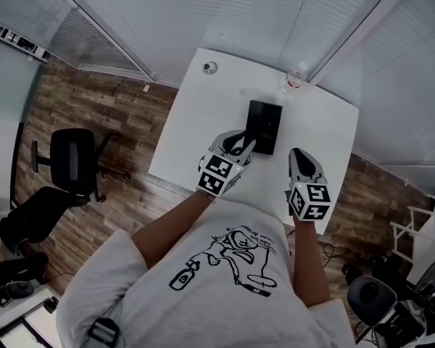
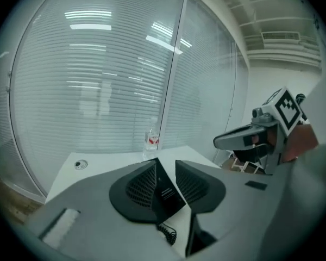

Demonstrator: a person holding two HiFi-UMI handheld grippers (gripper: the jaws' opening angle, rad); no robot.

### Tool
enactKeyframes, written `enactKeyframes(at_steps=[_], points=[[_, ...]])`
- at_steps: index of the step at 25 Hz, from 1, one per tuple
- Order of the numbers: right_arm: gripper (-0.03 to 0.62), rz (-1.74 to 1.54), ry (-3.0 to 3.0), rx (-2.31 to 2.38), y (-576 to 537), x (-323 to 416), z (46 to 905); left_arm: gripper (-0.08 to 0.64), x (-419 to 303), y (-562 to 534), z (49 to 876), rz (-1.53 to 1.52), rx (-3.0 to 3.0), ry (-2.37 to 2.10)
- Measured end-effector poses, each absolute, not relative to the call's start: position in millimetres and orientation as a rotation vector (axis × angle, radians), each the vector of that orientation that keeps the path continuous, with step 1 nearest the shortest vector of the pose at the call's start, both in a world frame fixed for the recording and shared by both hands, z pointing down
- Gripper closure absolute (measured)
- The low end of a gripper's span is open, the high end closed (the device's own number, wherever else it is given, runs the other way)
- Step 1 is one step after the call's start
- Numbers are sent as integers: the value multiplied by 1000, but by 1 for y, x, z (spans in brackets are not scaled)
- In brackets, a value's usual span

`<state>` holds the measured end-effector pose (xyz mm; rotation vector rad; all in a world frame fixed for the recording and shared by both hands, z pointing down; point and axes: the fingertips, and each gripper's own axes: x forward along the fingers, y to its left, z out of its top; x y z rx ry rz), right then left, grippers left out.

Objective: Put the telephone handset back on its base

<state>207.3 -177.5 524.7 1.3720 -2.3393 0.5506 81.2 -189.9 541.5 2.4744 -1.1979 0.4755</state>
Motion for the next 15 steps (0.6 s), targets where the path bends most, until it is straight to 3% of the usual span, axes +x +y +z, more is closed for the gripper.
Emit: enactKeyframes(at_steps=[15], points=[[572,253,-2557,1362,-129,223,355,460,117,-132,362,142,2666,-1204]])
